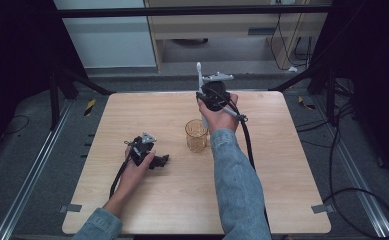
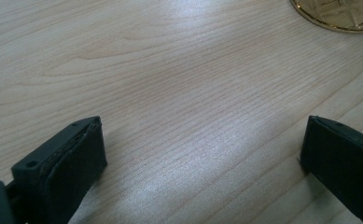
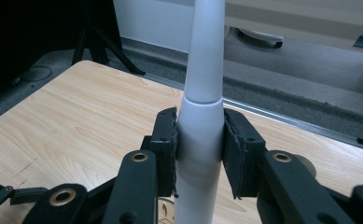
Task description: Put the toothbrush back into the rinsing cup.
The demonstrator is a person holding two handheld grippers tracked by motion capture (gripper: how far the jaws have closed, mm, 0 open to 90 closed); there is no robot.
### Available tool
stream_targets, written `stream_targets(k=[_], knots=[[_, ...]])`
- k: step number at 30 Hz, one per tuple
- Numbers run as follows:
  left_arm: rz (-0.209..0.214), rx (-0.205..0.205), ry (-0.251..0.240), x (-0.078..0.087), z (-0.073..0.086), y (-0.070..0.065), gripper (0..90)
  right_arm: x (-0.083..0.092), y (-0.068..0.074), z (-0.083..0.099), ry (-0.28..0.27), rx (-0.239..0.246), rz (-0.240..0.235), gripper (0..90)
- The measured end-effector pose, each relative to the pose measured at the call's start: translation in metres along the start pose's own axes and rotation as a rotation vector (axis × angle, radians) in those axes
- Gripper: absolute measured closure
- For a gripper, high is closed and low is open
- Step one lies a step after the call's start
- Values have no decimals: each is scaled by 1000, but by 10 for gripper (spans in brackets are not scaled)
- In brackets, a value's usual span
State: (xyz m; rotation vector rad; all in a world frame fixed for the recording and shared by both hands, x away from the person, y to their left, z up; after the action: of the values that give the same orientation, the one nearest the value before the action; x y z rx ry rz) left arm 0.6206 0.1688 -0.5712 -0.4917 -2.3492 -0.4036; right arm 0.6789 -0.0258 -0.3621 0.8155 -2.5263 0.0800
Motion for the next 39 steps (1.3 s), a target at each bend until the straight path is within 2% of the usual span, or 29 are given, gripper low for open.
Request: stream_targets(k=[7,22,33,39], knots=[[0,0,0,0,0,0,0,-3,3,-2,-7,0,-3,675],[1,-2,-1,0,0,0,0,-14,16,2,19,15,-31,675],[3,-4,-1,0,0,1,0,-28,27,13,57,27,-50,675],[3,-5,-1,0,0,1,0,-34,28,24,85,34,-48,675]])
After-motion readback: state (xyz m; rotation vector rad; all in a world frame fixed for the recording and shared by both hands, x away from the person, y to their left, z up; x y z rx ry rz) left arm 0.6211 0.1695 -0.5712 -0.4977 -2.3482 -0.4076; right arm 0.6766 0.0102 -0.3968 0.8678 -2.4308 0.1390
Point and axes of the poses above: each handheld gripper's, and its own axes: x roughly backward along the jaws, z roughly out of its underside, y roughly to its left, the point moved 9 cm from there along -x, roughly forward along the jaws, and after that the axes turned 11 degrees about -z, right-handed, at the moved point
